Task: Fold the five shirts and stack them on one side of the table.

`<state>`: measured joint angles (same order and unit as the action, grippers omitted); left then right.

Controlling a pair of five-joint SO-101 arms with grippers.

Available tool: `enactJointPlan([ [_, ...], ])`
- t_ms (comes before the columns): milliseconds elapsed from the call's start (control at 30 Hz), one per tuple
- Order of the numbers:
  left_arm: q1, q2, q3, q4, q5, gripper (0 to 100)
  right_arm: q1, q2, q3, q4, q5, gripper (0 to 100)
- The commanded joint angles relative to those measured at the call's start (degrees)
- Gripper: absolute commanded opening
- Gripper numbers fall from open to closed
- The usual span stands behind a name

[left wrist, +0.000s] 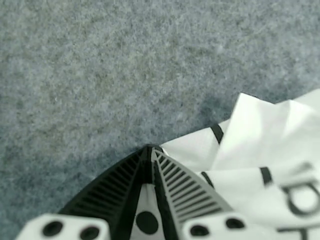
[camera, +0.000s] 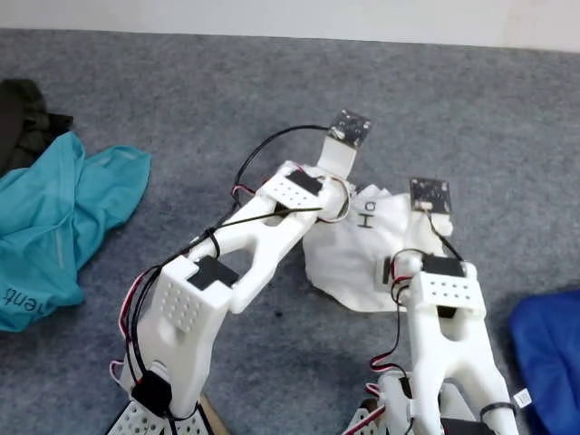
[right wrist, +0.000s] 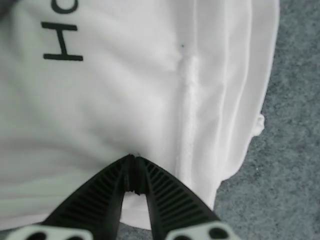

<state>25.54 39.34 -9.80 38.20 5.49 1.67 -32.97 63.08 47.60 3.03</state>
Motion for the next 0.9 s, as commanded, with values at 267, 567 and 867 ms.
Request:
enactJointPlan([
  [267,-4.44,1.19,-4.09,1.93,-0.44,1,3.38,-1.63,2.68,1.36,4.4,0.6],
  [567,-10.86,1.01,-8.22,2.2,-0.18,1,4.88,-2.15,1.98,2.86,6.24,0.6],
  [867,-13.32,0.57,-9.8,4.75,3.6,1,4.97,-2.15,-6.99,5.05,-0.53,0.7],
])
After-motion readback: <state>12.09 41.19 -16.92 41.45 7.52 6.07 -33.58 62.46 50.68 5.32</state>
